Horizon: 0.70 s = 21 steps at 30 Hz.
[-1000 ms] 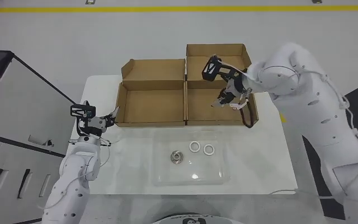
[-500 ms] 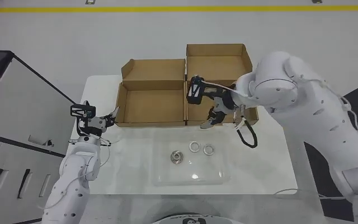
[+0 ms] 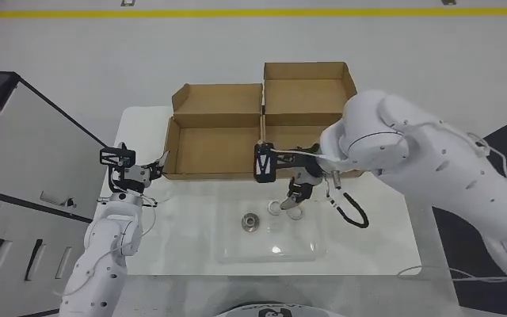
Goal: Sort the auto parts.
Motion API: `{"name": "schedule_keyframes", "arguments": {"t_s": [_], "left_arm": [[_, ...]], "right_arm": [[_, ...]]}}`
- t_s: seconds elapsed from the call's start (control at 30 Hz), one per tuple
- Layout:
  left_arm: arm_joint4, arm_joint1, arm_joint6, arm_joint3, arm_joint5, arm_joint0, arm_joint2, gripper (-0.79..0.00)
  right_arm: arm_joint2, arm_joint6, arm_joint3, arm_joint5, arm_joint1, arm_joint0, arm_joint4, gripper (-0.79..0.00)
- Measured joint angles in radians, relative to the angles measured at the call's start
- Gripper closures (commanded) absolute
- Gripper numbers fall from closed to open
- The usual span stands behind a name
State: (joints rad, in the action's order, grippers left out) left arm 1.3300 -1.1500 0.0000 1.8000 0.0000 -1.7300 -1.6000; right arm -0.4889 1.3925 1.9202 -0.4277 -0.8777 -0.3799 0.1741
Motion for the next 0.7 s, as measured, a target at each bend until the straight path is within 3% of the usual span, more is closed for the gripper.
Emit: {"name": "schedule_keyframes", "arguments": {"t_s": [0.33, 0.7], "left_arm": [[0.0, 0.0, 0.0, 0.0, 0.0, 0.0, 0.0, -0.785], [0.0, 0.0, 0.0, 0.0, 0.0, 0.0, 0.0, -0.785]], "right_arm": [[0.079, -0.043, 0.018, -0.043, 0.03, 0.054, -0.005, -0.785], [0.296, -0.112, 0.059, -0.112, 0.044, 0.206, 0.101, -0.785]]}}
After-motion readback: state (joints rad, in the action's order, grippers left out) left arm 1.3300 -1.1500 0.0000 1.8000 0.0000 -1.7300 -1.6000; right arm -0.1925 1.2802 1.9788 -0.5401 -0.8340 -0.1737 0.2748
